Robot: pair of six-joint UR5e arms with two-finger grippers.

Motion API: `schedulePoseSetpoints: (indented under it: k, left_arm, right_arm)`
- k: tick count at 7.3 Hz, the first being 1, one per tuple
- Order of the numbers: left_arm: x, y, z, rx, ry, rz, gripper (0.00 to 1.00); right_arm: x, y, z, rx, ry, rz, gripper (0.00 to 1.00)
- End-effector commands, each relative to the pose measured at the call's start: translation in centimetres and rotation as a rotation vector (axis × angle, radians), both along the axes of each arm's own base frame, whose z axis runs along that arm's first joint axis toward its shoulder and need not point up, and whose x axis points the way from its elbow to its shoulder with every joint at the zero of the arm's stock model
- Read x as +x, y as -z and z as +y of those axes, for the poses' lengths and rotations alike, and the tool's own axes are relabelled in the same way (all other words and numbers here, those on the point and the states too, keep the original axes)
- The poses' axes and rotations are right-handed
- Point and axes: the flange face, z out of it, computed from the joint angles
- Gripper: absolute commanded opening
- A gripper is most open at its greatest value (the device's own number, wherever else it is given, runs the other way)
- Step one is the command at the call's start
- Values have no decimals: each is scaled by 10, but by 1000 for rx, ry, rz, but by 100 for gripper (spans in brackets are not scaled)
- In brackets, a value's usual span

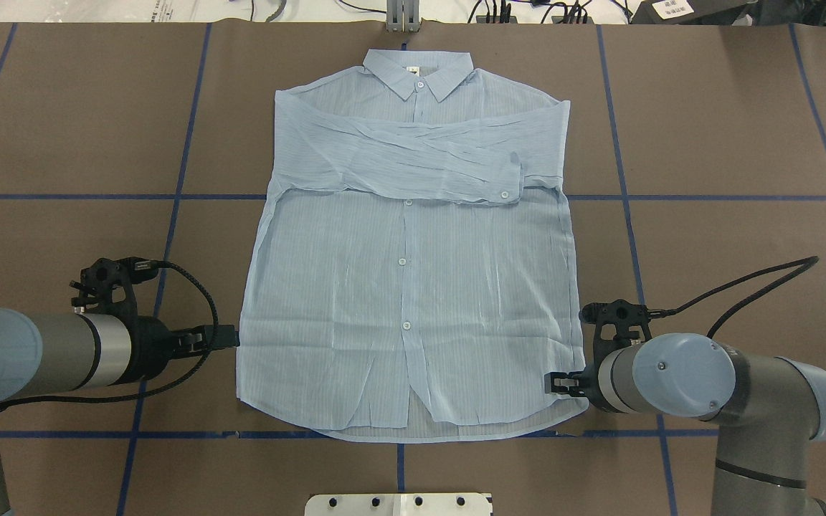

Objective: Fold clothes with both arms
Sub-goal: 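Grasp the hem corners nearest the robot with both grippers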

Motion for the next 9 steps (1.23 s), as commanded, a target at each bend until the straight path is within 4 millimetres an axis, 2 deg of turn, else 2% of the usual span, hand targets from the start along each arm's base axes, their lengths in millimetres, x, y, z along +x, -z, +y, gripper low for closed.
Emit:
schedulePoseSetpoints:
  k: [1, 3, 5, 6, 9]
  left_arm:
    - [1, 1, 0, 1, 0, 2, 100]
    - [2, -1, -1, -1, 0, -3, 100]
    - [4, -4, -1, -3, -2, -7, 100]
    - [7, -6, -2, -5, -2, -13, 100]
    - [23, -5, -7, -6, -4, -11, 99]
  right_arm:
    - [-1, -6, 0, -5, 0, 13, 69]
    - [0, -6, 0, -6, 0, 16, 46]
    - [1, -5, 0, -7, 1, 16, 13]
    - [1, -1, 0, -6, 1, 13, 0]
    - [8, 10, 0, -1, -4, 0, 0]
